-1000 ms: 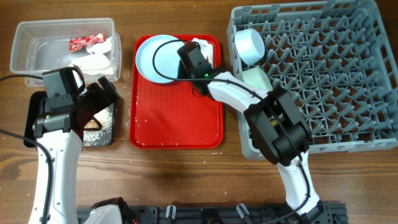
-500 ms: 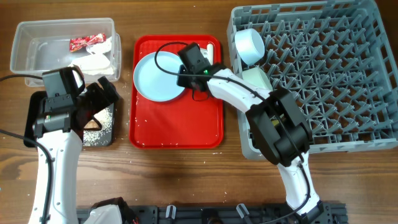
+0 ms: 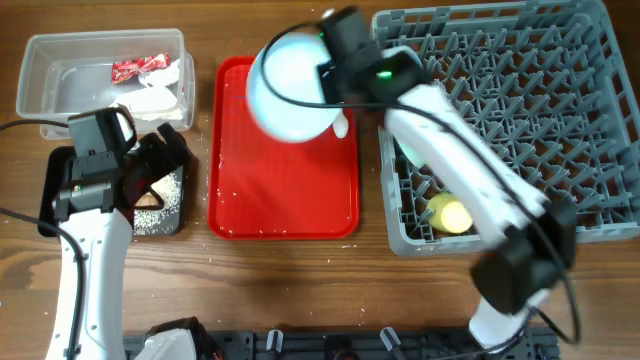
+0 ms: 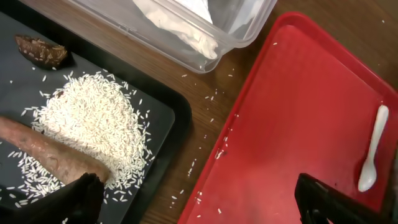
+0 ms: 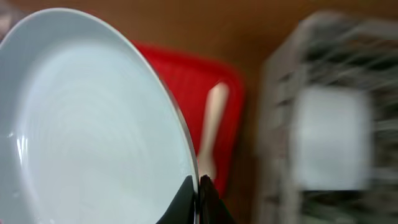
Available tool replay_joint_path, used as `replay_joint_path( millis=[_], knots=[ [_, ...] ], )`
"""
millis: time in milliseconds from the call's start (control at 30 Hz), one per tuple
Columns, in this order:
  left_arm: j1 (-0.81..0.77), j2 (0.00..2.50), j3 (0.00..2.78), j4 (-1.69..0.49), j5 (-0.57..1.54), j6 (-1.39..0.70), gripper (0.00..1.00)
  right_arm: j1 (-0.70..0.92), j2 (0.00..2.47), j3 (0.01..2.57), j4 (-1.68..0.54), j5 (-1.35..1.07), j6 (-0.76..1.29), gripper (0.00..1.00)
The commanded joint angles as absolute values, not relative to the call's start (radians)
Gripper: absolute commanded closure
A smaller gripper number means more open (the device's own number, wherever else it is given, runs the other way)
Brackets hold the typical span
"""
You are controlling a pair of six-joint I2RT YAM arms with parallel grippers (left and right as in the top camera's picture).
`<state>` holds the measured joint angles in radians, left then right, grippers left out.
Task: Sort waste into correct bins and load items into the dishwasher rack
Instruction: 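Grip the plate rim with right gripper and lift it off the tray, then stand the light-blue plate upright in the rack and release it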
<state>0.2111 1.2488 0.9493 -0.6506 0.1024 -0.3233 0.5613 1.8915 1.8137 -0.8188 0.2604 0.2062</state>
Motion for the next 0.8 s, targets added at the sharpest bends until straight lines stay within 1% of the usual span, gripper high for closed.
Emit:
replay_joint_path(
  millis=[0, 67, 133, 200, 333, 400, 500, 633, 767],
  knots=[
    [0.218, 1.240, 0.963, -0.651, 0.100, -0.322, 0.00, 0.527, 1.767, 1.839, -0.828, 0.620, 0.060, 0.96],
    [0.218, 1.240, 0.963, -0.651, 0.099, -0.322, 0.00, 0.508, 1.727, 1.839, -0.828, 0.789, -0.009, 0.96],
    [0.218, 1.240, 0.963, -0.651, 0.100, -0.322, 0.00, 0.484, 1.703, 1.839, -0.828, 0.905, -0.125, 0.96],
    [0.218, 1.240, 0.963, -0.651, 0.099, -0.322, 0.00, 0.461, 1.700, 1.839, -0.828, 0.944, -0.236, 0.96],
    [0.218, 1.240, 0.963, -0.651, 0.099, -0.322, 0.00, 0.390, 1.711, 1.837, -0.823, 0.942, -0.450, 0.96],
    [0.218, 1.240, 0.963, -0.651, 0.099, -0.322, 0.00, 0.342, 1.718, 1.835, -0.814, 0.923, -0.487, 0.96],
    [0.218, 1.240, 0.963, -0.651, 0.099, -0.322, 0.00, 0.260, 1.730, 1.814, -0.813, 0.804, -0.525, 0.96],
    [0.218, 1.240, 0.963, -0.651, 0.099, -0.322, 0.00, 0.175, 1.748, 1.759, -0.803, 0.620, -0.524, 0.96],
    [0.218, 1.240, 0.963, -0.651, 0.099, -0.322, 0.00, 0.124, 1.814, 1.752, -0.803, 0.580, -0.524, 0.96]
  ],
)
